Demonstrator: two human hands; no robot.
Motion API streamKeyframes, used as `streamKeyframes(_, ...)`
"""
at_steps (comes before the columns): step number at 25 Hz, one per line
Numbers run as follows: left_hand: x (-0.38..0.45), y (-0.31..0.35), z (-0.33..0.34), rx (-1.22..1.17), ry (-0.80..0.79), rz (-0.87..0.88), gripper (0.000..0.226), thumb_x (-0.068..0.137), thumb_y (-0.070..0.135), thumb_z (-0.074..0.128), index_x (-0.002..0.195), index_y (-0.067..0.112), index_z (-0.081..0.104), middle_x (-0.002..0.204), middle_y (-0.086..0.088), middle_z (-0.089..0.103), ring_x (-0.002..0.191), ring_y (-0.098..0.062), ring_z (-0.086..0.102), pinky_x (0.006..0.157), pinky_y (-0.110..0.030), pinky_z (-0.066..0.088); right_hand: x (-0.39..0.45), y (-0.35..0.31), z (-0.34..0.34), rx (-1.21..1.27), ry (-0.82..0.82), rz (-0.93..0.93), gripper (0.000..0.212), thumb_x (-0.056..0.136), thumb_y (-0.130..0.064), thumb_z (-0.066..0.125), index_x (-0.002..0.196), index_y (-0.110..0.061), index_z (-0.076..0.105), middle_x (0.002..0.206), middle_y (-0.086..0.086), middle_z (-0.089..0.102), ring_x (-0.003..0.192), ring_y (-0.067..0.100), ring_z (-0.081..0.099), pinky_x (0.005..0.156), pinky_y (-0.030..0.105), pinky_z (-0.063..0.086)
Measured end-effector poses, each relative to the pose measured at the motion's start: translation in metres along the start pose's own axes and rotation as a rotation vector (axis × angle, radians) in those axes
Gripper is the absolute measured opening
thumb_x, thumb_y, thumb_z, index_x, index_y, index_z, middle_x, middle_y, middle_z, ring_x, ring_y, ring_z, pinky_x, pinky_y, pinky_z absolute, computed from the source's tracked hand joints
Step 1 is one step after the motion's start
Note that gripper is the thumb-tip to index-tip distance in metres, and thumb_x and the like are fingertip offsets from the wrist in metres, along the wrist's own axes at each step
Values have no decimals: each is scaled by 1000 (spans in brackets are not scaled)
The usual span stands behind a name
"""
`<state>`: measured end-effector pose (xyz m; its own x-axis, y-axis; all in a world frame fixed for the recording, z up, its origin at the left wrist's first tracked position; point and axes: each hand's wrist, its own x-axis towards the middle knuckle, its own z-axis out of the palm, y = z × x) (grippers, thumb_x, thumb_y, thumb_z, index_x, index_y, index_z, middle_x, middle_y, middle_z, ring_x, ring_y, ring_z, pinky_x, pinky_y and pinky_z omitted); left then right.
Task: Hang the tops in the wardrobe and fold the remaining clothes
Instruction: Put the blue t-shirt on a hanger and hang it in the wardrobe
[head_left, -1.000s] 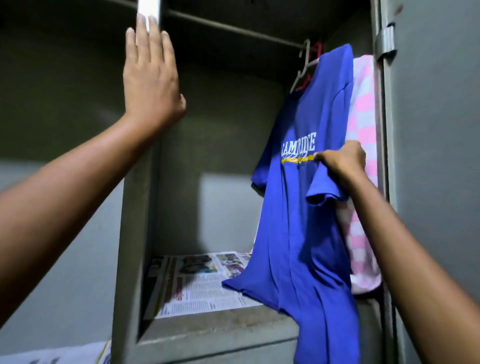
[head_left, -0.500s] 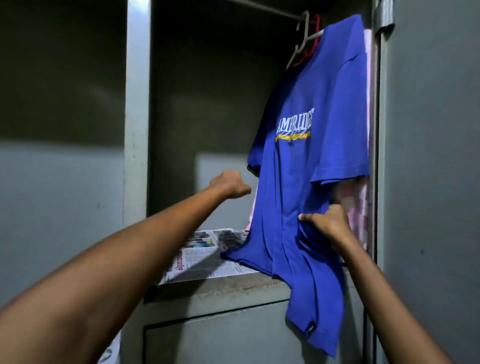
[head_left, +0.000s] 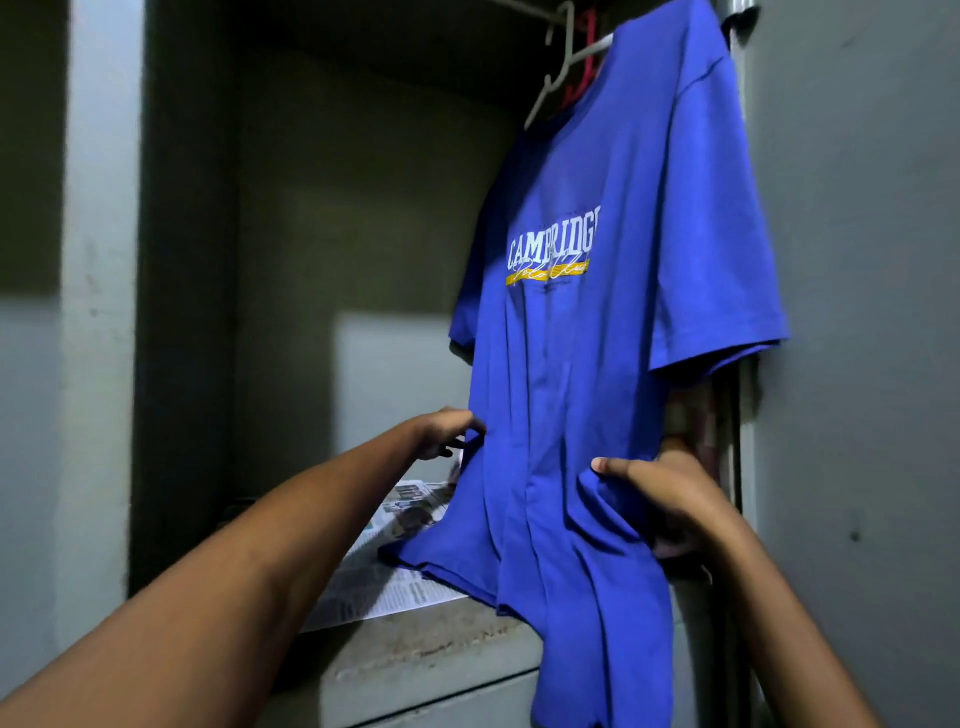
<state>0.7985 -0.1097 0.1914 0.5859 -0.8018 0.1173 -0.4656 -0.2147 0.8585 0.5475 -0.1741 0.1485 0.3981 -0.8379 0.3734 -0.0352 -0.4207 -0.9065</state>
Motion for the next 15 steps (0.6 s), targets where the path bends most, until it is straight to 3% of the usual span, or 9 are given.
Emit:
streamKeyframes(2, 11, -3, -2, -160, -81, -50, 14, 87, 11, 47, 74, 13, 51, 71, 1, 49, 64, -13, 49, 68, -23, 39, 0, -1, -4, 10, -17, 14, 41, 72, -20, 80, 105, -8, 59, 101, 7, 65, 94, 27, 64, 87, 36, 51)
streamKeyframes(4, 18, -8, -10, -189, -160, -86, 16, 88, 8, 48, 74, 13, 55, 55, 4, 55, 53, -9, 56, 67, -24, 45, -2, -1, -1, 1, -24, -4, 29, 73, -19, 80, 93, -11, 61, 95, 4, 66, 91, 25, 63, 85, 34, 51)
streamKeyframes(6, 21, -13, -17, -140, -293, -130, 14, 90, 6, 50, 85, 10, 63, 64, 1, 69, 58, -10, 66, 63, -26, 54, -5, 4, 6, -88, -23, -45, 25, 73, -25, 79, 87, -14, 62, 95, 3, 67, 93, 25, 64, 87, 35, 51)
streamKeyframes(9, 24, -20, -25, -18, -383, -205, 11, 91, 7, 54, 91, 10, 65, 78, -2, 72, 63, -11, 68, 56, -22, 54, -10, 5, 13, -495, 18, -89, 47, 78, -41, 70, 115, -14, 62, 117, 9, 65, 109, 29, 60, 89, 33, 48)
streamKeyframes(11, 26, -22, -27, 174, -343, -216, 7, 92, 11, 57, 85, 12, 58, 66, 1, 62, 45, -6, 52, 47, -15, 40, -14, -1, 12, -650, 39, -87, 51, 81, -47, 63, 121, -15, 59, 124, 10, 61, 114, 29, 57, 90, 33, 47)
streamKeyframes(13, 28, -19, -31, 381, -193, -234, 22, 92, 14, 58, 73, 12, 48, 53, 1, 46, 32, -6, 34, 39, -14, 29, -15, -6, 11, -727, 8, -83, 53, 84, -47, 60, 125, -14, 56, 128, 12, 59, 117, 29, 55, 92, 33, 46)
streamKeyframes(15, 30, -16, -30, 452, -53, -223, 36, 98, 16, 47, 63, 10, 42, 35, 4, 42, 23, -5, 31, 32, -12, 27, -8, -7, 12, -751, 9, -57, 48, 90, -40, 57, 125, -8, 51, 129, 17, 56, 118, 31, 54, 90, 31, 45)
